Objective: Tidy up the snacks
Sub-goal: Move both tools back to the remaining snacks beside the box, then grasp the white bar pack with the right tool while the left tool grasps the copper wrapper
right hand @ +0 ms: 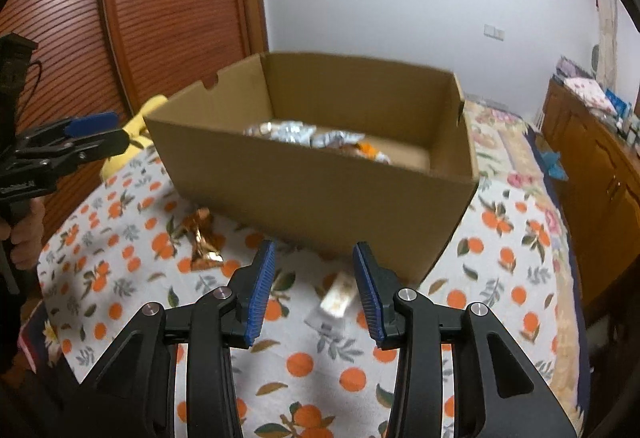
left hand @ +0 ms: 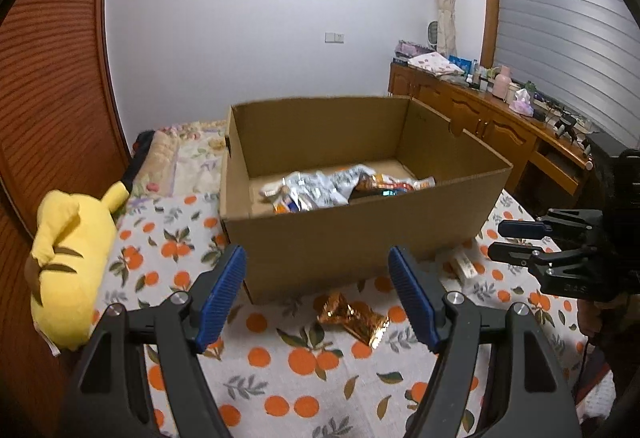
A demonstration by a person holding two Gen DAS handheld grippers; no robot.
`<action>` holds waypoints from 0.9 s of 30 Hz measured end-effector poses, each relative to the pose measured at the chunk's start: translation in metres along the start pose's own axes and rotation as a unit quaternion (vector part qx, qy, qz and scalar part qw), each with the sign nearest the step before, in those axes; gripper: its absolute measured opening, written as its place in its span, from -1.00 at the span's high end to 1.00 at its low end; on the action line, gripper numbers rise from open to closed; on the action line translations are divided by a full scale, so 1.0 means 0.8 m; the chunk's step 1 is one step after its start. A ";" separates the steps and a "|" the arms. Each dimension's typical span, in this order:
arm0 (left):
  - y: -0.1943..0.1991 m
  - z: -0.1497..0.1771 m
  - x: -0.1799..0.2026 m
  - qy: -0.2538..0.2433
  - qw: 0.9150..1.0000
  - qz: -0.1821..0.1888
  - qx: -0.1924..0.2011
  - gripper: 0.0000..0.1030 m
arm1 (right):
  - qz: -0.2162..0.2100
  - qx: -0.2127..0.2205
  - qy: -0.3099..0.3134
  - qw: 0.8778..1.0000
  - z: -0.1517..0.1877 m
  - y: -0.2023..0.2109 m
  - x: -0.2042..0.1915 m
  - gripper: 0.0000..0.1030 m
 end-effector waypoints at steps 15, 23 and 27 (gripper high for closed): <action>-0.057 0.055 0.010 0.014 0.998 0.005 -0.063 -0.44 | 0.005 -0.060 -0.009 0.998 0.035 -0.062 0.011 0.24; -0.079 0.060 0.011 0.020 0.996 0.004 -0.081 -0.44 | 0.010 -0.080 -0.014 0.997 0.043 -0.082 0.018 0.28; -0.088 0.061 0.011 0.020 0.996 0.000 -0.089 -0.44 | 0.009 -0.083 -0.008 0.996 0.048 -0.082 0.017 0.49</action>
Point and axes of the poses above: each gripper's, at about its wrist camera, not at the fingertips, and y roughly against the way its jaws point, x to its right, z to its underside, the point moved 5 cm from there along -y, roughly the way its jaws point, and after that the axes turned 7 degrees about z, right-handed, at the moved point
